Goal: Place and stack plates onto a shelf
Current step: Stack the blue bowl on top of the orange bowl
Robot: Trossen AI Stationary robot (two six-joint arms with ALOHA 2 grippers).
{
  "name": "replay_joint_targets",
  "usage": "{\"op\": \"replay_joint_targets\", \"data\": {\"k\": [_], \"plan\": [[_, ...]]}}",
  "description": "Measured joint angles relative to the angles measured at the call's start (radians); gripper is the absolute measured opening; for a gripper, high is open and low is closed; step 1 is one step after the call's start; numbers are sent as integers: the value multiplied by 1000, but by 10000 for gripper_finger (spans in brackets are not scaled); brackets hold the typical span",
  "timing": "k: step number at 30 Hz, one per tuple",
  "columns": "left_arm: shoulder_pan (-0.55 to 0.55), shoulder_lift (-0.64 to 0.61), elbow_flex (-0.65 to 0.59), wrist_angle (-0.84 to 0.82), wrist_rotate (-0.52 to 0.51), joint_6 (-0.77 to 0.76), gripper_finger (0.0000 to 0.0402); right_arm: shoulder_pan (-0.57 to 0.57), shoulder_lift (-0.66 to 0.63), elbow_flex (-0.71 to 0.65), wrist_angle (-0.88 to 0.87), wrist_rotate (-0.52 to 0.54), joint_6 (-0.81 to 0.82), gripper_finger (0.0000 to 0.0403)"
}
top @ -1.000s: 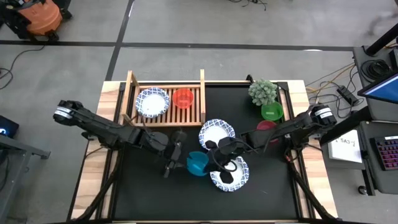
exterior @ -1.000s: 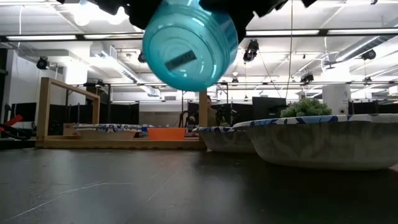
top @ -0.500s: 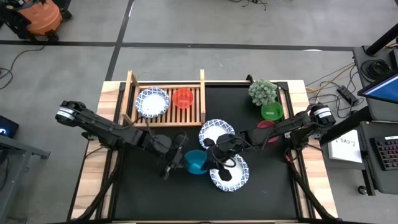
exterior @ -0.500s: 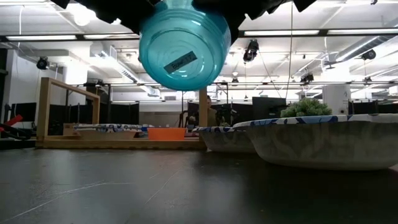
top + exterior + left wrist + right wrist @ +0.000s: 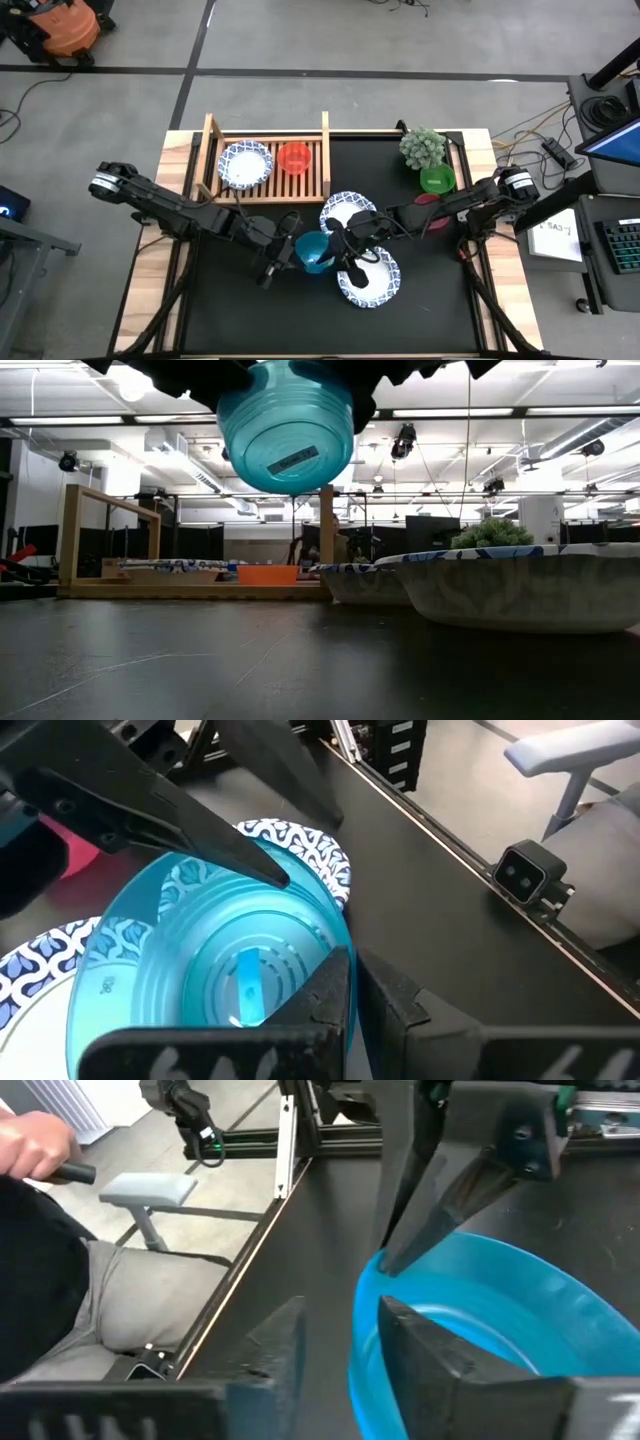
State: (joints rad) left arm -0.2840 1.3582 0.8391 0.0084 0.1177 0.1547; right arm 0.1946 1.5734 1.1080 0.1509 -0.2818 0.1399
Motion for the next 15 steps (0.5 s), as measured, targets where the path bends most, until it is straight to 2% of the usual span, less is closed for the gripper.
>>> {"op": "replay_joint_targets", "data": {"k": [7, 13, 15], "plan": [[0, -20, 0, -39, 0, -7, 1, -11, -36, 0, -3, -3, -27, 171], [0, -74, 0, -102, -12, -31, 1, -12, -84, 0, -5, 42, -48, 171], [-1, -98, 0, -138, -51, -33, 0, -12, -104, 0, -14, 44, -59, 169]]}}
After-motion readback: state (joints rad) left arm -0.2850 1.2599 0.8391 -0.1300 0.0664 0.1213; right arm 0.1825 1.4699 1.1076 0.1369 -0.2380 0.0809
